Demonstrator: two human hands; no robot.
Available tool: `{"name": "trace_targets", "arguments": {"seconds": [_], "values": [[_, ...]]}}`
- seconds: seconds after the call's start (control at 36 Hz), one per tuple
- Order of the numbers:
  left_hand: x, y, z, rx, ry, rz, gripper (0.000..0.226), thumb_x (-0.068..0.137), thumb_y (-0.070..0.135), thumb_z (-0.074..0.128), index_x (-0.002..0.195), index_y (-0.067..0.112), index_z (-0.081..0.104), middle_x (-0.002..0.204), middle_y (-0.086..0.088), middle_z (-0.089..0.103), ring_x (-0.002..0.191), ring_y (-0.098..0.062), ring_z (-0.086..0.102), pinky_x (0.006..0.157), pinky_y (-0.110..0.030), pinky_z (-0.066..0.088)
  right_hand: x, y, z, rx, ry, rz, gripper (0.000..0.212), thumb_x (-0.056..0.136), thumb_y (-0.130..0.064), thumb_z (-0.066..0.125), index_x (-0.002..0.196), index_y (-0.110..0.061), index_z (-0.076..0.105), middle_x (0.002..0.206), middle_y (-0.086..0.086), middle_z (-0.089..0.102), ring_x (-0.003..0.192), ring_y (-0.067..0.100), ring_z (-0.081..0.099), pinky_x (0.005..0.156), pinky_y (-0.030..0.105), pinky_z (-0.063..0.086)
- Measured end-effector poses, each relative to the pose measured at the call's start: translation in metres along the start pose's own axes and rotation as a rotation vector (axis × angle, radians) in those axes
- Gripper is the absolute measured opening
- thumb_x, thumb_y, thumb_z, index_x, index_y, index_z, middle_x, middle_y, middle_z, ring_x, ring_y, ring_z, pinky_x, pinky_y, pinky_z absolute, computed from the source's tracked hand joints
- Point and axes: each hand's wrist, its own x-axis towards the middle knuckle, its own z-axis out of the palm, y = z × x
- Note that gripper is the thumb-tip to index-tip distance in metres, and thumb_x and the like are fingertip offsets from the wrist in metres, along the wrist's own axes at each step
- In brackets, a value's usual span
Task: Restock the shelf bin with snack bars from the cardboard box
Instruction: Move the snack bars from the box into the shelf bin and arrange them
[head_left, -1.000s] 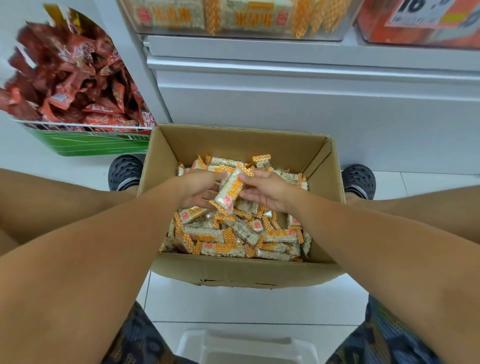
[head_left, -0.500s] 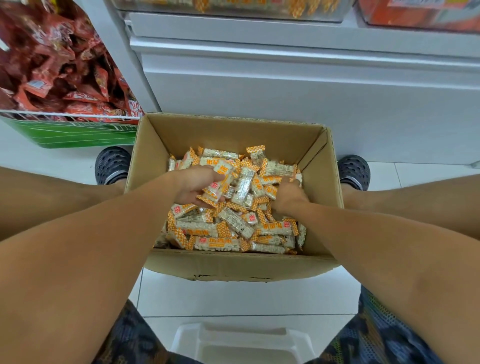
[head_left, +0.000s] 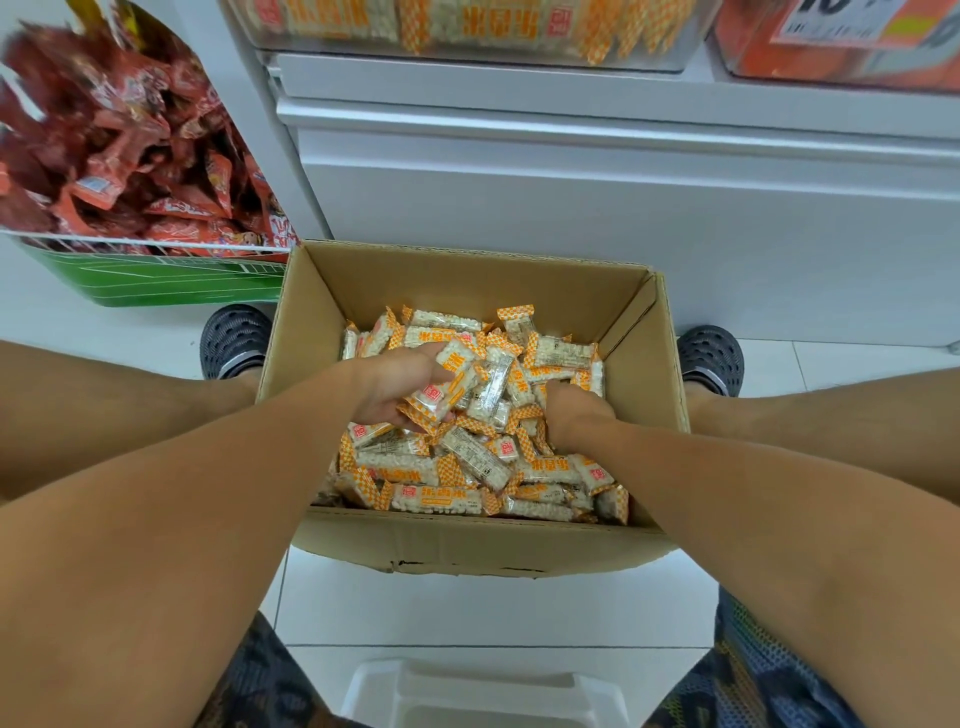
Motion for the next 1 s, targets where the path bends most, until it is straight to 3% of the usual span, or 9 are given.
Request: {"name": "trace_targets", "arguments": {"seconds": [0.11,0.19,0.25,0.36,0.5,0.58,0.72,0.89,1.0], "values": [[0.0,0.001,0.001,-0.025,-0.019,-0.027,0.052,0.101,0.02,0.044,0.146,0.043,0.038,0.146,-0.005,0.048,0.104,-0.027,0.071,0.089,-0.047,0.056,0.0,-0.001,-0.006,-0.163,-0.101,-0.028,0.018,0.095,-0.006,0.054,0.113,-0.007,0.053,0.136,0.019,0.044,0.079,0.023,0.056,0.069,0.034,0.051],[-0.001,0.003,0.004,-0.024,-0.009,0.002,0.05,0.103,0.018,0.041,0.148,0.039,0.037,0.131,0.0,0.057,0.09,-0.023,0.074,0.09,-0.044,0.056,0.003,-0.004,-0.017,-0.251,-0.156,-0.097,0.019,0.094,-0.014,0.064,0.11,-0.008,0.055,0.141,0.019,0.042,0.096,0.024,0.059,0.081,0.037,0.055],[-0.004,0.005,0.006,0.007,-0.004,0.021,0.05,0.104,0.017,0.04,0.149,0.037,0.036,0.13,0.004,0.056,0.083,-0.015,0.071,0.079,-0.038,0.056,0.007,-0.004,-0.035,-0.234,-0.18,-0.151,0.031,0.09,-0.032,0.073,0.092,-0.005,0.057,0.118,0.011,0.058,0.103,0.024,0.062,0.082,0.035,0.054],[-0.003,0.005,0.005,0.13,0.073,0.065,0.048,0.103,0.021,0.045,0.147,0.039,0.04,0.16,0.003,0.027,0.139,-0.016,0.041,0.063,-0.032,0.048,0.011,0.007,-0.087,0.314,-0.412,-0.207,0.032,0.081,-0.033,0.08,0.102,-0.011,0.07,0.088,0.003,0.07,0.069,0.016,0.059,0.052,0.022,0.046],[0.005,0.002,0.002,0.133,0.062,0.068,0.047,0.102,0.022,0.046,0.145,0.04,0.042,0.16,0.006,0.027,0.147,-0.022,0.024,0.068,-0.032,0.048,0.009,0.017,-0.112,1.224,-0.485,-0.168,0.006,0.091,-0.017,0.07,0.09,-0.014,0.065,0.071,0.001,0.068,0.051,0.004,0.05,0.045,0.012,0.046],[0.007,0.003,-0.001,0.055,0.009,0.064,0.045,0.1,0.025,0.047,0.14,0.045,0.047,0.156,0.006,0.035,0.141,-0.026,0.04,0.089,-0.042,0.051,0.01,0.012,-0.106,1.27,-0.454,-0.204,0.013,0.085,-0.017,0.074,0.095,-0.013,0.067,0.074,-0.001,0.066,0.054,0.005,0.042,0.041,0.013,0.036],[0.004,0.007,0.001,-0.031,-0.067,0.057,0.036,0.103,0.032,0.039,0.134,0.039,0.055,0.12,-0.007,0.071,0.094,-0.024,0.071,0.084,-0.037,0.051,0.006,-0.002,-0.106,1.209,-0.299,-0.262,0.02,0.076,-0.024,0.082,0.09,-0.015,0.071,0.071,-0.003,0.066,0.058,0.006,0.045,0.05,0.019,0.032],[0.006,0.008,0.0,-0.05,-0.099,0.039,0.077,0.079,0.088,0.026,0.134,0.042,0.056,0.139,-0.011,0.058,0.121,-0.027,0.06,0.105,-0.053,0.042,0.008,-0.008,-0.111,1.273,-0.202,-0.183,0.022,0.083,-0.024,0.08,0.093,-0.01,0.067,0.078,0.005,0.071,0.056,0.008,0.057,0.049,0.017,0.049],[0.005,0.009,-0.002,-0.066,-0.105,0.098,0.068,0.082,0.082,0.043,0.127,0.035,0.061,0.126,-0.009,0.067,0.106,-0.03,0.068,0.103,-0.05,0.046,0.01,-0.002,-0.106,1.398,-0.271,-0.113,0.027,0.081,-0.021,0.08,0.097,-0.006,0.065,0.105,0.014,0.067,0.074,0.014,0.07,0.061,0.019,0.058]]}}
